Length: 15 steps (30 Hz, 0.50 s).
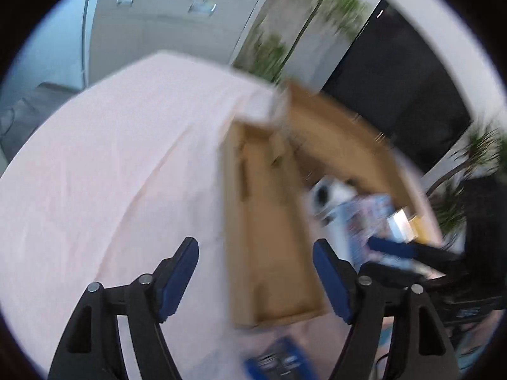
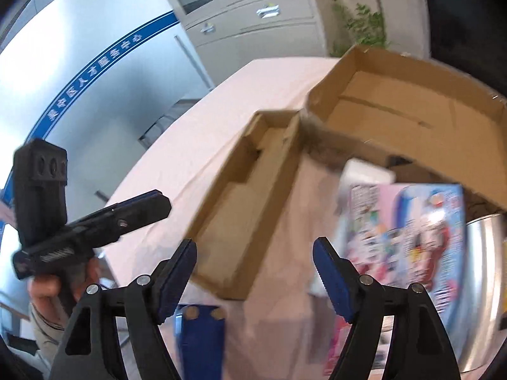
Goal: Organize rigid objects
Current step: 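Grasp the cardboard insert with the left tool and set it into the box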
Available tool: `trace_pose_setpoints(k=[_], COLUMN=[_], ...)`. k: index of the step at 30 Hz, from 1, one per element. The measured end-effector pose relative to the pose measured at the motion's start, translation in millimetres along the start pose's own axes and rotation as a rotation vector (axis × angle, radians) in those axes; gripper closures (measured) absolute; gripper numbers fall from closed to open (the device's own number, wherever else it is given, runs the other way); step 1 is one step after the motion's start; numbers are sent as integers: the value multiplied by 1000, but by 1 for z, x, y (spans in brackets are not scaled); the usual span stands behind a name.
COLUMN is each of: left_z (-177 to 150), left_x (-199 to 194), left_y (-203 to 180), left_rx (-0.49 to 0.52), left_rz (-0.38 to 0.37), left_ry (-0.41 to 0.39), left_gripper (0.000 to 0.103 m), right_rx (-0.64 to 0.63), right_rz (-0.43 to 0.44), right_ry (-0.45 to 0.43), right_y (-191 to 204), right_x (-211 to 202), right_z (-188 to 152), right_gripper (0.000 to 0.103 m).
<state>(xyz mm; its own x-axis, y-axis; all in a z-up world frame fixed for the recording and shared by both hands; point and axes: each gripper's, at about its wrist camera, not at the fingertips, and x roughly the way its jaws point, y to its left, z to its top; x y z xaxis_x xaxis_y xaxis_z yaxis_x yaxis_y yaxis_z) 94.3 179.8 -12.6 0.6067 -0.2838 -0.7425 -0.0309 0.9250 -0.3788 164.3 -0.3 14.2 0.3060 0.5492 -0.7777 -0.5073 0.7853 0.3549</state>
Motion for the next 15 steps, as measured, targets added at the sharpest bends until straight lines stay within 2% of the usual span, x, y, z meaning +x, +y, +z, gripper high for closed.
trace_pose_setpoints(k=[1,2,3,4,5,6,7,10,13,15], left_z=[-2,-4,-4,-4,-4,-3,-3,-2,7,28], left_x=[8,14,22,28,34,37,36,18,-23,-54], left_y=[1,1,0,-2,-4,-7,-10,-21,-52,-77], left_rx=[-2,-2,0,5,9,25,30,46,130,195], left_rz=[-7,-24,-42,-42,-33,10,30,46,94,94], left_ry=[33,54,75,93,109,104,99,62,-46,-146], left_gripper=[32,39,56,68,81,88,92,91,91,91], right_rx=[-11,-21,-32,-31,-22,-13,-9,-1,7,-5], right_rz=[-16,-29,-40,-51,-63,-85,-92,-96,-78,-73], right_ry=[18,36,68,96,117,129,113,80,-20,-118], right_y=[-2,8,13,14,12,11,10,14,24,33], right_x=[13,21,33,45,57,65,65,59,24,-15], right_z=[-1,-8,-15,-16,-19,-21,-21,-21,-15,-4], right_gripper=[36,43,62,77,82,88,88,89,90,91])
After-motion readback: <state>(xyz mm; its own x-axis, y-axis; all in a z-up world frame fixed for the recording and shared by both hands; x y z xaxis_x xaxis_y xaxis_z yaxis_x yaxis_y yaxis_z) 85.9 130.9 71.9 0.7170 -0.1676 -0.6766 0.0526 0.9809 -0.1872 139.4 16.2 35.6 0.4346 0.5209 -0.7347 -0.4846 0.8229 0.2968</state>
